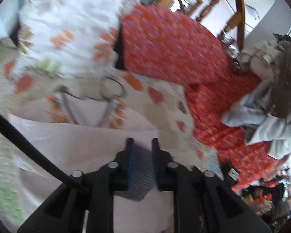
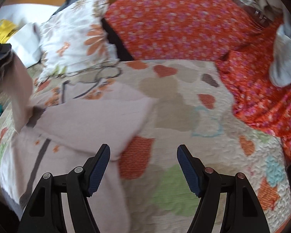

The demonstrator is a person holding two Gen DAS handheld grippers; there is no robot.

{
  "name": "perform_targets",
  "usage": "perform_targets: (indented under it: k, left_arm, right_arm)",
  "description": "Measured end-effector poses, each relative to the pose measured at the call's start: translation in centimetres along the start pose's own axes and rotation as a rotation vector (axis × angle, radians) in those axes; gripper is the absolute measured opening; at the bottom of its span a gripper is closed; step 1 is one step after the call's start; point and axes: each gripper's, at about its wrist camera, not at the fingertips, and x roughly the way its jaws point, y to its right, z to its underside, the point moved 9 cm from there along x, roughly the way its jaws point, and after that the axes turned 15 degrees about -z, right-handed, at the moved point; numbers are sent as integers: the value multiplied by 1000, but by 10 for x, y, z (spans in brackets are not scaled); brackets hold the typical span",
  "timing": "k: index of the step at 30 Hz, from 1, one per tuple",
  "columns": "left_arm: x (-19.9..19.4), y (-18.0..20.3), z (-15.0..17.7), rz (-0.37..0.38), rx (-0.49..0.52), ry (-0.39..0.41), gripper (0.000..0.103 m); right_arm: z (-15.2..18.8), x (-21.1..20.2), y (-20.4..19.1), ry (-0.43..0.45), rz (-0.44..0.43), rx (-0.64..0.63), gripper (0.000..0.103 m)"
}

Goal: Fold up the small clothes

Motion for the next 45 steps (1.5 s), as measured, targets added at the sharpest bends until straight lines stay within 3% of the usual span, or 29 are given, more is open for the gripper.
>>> perform_targets:
  k: [3,7,12,18,22,24,26,27,31,32,35,36,39,42,45]
  left_arm:
    - [8,4,9,-9,7,-1,52]
    - [5,-56,16,-157,-29,44,60]
    - [6,-166,42,-371,-167,92,61]
    - [16,-266,81,-493,-323,63,61]
    - [21,-303,91,-559,-368,55,61]
    - [26,-309,93,-563,-367,45,61]
    - [30,-310,93,-561,-355,40,61]
    - [32,-309,93,-562,-346,39,61]
    - [37,-303,90,-575,-307,34,61]
    - [38,-303,89,-579,-300,35,61]
    - [41,-301,88,-583,-291,30,61]
    - [44,-302,88,-588,-289,23,61]
    - [50,-306,88,-601,-296,6,61]
    - [51,-313,84,-606,-320,13,61]
    - [53,-317,82,-623,-323,9,61]
  right_arm:
    - [-3,-5,16,14,-3,54,76]
    - [2,0,27,4,-108,186,76]
    - [15,19,13,-18,-330,349,76]
    - [-4,46,-30,-23,-426,279,76]
    - [0,89,-51,-129,-353,193,75]
    - [7,106,-54,-170,-341,185,64]
    - [9,113,-58,-186,-327,153,17]
    - [6,114,-63,-192,-322,120,9]
    - [-14,99,-60,-118,-319,94,6]
    - [-19,97,-55,-102,-301,90,1]
    - [-29,92,-35,-56,-171,63,2]
    - [-29,97,-27,-60,-131,57,2]
    - [-22,106,-24,-93,-123,65,2]
    - [-24,101,-32,-70,-97,7,2]
    - [-25,94,-36,-52,-73,-30,11]
